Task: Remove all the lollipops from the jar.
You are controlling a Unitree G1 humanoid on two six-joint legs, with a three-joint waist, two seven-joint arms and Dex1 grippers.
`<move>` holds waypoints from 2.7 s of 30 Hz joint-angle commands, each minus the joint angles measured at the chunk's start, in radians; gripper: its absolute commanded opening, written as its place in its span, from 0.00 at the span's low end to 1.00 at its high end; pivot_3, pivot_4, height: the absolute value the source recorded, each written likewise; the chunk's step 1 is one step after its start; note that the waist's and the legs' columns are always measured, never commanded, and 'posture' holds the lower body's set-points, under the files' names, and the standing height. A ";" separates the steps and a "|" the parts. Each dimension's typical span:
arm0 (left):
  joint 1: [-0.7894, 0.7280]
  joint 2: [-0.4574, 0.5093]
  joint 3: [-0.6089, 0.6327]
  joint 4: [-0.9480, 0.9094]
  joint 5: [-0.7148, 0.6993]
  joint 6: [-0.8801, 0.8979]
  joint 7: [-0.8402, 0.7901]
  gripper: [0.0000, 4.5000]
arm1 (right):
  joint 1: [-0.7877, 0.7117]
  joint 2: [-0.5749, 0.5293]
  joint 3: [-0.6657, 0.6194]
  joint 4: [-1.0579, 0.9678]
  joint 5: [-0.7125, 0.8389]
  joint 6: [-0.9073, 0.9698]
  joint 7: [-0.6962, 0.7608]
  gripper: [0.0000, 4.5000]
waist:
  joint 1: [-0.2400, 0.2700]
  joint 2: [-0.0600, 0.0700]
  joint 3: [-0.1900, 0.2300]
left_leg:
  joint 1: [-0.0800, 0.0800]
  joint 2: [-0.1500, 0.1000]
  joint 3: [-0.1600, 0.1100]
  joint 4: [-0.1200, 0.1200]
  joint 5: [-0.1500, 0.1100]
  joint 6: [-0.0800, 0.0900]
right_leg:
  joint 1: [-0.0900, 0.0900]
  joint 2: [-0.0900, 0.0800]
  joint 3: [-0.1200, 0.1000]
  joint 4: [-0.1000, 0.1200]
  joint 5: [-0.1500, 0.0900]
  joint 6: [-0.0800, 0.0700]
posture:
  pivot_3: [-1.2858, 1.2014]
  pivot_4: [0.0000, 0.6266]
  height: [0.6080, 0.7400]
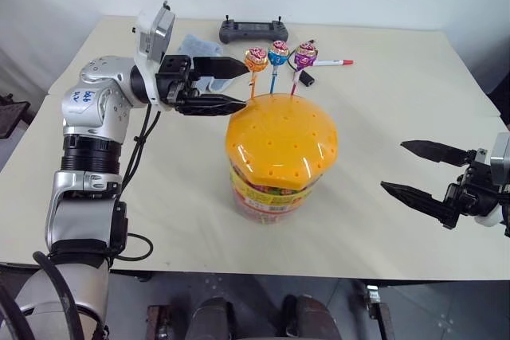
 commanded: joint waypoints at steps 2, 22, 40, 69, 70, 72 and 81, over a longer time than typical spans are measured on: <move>-0.039 -0.030 0.002 0.017 0.013 -0.023 -0.019 0.45 | 0.009 0.013 -0.036 -0.029 0.000 -0.028 -0.017 1.00 | -0.001 0.000 0.000 | 0.000 0.000 0.000 0.000 0.000 0.000 | 0.000 0.000 0.000 0.000 0.000 0.000 | 0.52 0.24 1.00; -0.205 0.093 0.145 -0.001 0.067 0.229 0.392 0.00 | -0.056 -0.027 -0.021 0.072 -0.034 -0.073 0.025 1.00 | -0.003 -0.001 0.001 | 0.000 0.000 -0.001 0.001 0.000 0.000 | 0.000 0.000 0.000 0.000 0.000 0.000 | 0.52 0.24 1.00; 0.315 0.491 -0.018 -0.275 0.335 0.850 0.771 0.00 | -0.303 -0.053 0.162 0.282 -0.083 -0.152 0.237 1.00 | 0.002 -0.002 0.002 | 0.000 0.000 -0.002 0.001 0.000 0.000 | 0.000 0.000 0.002 0.001 0.000 0.000 | 0.52 0.24 1.00; 0.127 0.149 0.091 -0.368 -0.012 0.209 0.293 1.00 | -0.336 -0.049 0.136 0.290 -0.082 -0.162 0.216 1.00 | 0.002 -0.001 0.001 | -0.003 0.001 -0.001 0.005 0.000 0.000 | -0.001 0.000 0.001 0.002 0.000 0.000 | 0.52 0.24 1.00; 0.107 0.118 0.079 -0.329 -0.007 0.169 0.265 1.00 | -0.324 -0.048 0.125 0.281 -0.079 -0.161 0.212 1.00 | 0.003 -0.001 0.001 | -0.003 0.001 -0.001 0.006 0.000 0.000 | -0.001 0.000 0.001 0.002 0.000 0.000 | 0.52 0.24 1.00; 0.071 0.077 0.057 -0.251 0.009 0.110 0.224 1.00 | -0.299 -0.044 0.105 0.259 -0.071 -0.159 0.205 1.00 | 0.000 -0.001 0.001 | -0.003 0.000 -0.001 0.006 0.000 0.001 | -0.001 0.000 0.000 0.002 0.000 0.000 | 0.52 0.24 1.00; -0.086 -0.036 -0.010 0.031 0.078 -0.038 0.102 1.00 | -0.173 -0.036 0.004 0.146 -0.033 -0.134 0.136 1.00 | 0.000 -0.001 0.001 | -0.003 0.000 -0.001 0.005 0.000 0.001 | -0.001 0.000 0.000 0.002 0.000 0.000 | 0.52 0.24 1.00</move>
